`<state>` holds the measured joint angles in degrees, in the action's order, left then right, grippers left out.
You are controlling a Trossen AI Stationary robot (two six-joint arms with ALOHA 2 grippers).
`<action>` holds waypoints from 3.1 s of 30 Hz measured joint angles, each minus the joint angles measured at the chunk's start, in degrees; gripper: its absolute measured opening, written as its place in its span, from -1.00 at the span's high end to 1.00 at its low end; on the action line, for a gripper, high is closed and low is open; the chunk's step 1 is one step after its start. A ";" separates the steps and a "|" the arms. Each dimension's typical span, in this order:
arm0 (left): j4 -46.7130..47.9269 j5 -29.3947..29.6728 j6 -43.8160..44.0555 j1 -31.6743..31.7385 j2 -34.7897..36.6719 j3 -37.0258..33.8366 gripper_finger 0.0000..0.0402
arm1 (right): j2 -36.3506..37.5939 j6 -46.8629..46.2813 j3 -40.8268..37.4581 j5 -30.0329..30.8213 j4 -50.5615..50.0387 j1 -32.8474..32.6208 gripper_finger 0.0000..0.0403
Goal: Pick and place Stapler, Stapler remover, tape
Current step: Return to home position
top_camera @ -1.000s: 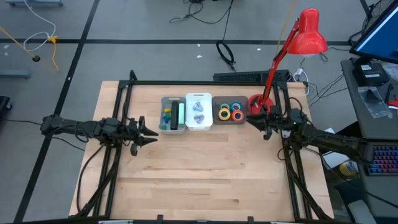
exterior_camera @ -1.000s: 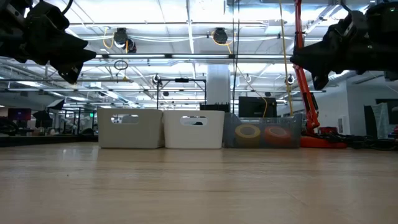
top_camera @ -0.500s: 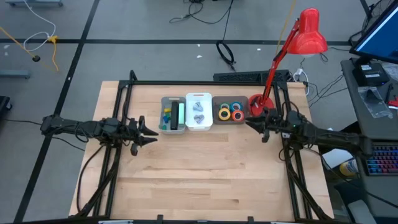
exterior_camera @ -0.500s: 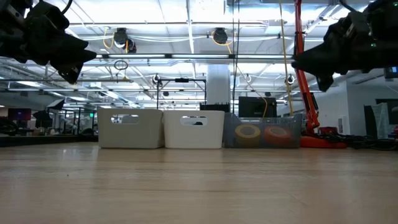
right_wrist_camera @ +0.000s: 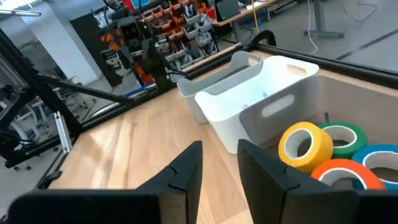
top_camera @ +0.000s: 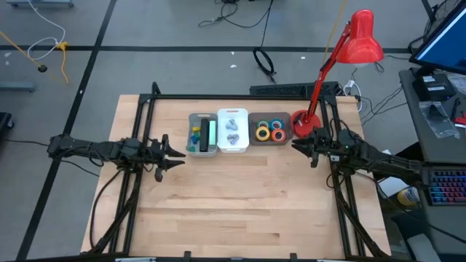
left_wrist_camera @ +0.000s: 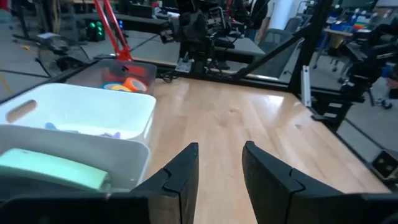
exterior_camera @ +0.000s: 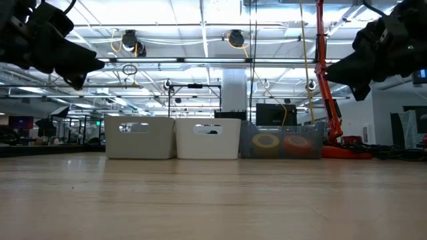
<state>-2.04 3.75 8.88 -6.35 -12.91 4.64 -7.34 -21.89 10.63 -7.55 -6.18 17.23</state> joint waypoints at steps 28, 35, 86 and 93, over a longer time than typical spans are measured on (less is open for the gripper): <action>1.57 1.87 -2.45 0.00 -0.15 0.00 0.39 | 0.12 3.84 -0.41 0.07 -3.54 0.00 0.54; 1.57 1.87 -2.45 0.00 -0.15 0.00 0.39 | 0.10 3.10 -0.41 0.04 -3.54 0.00 0.54; 1.54 1.90 -2.48 0.00 -0.15 0.00 0.39 | 0.10 3.10 -0.41 0.02 -3.54 0.00 0.54; 1.55 1.90 -2.49 0.00 -0.15 0.00 0.39 | 0.10 3.10 -0.41 0.04 -3.52 0.00 0.54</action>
<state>-0.50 5.65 6.40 -6.35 -13.06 4.64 -7.25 -18.79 10.22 -7.51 -9.70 17.23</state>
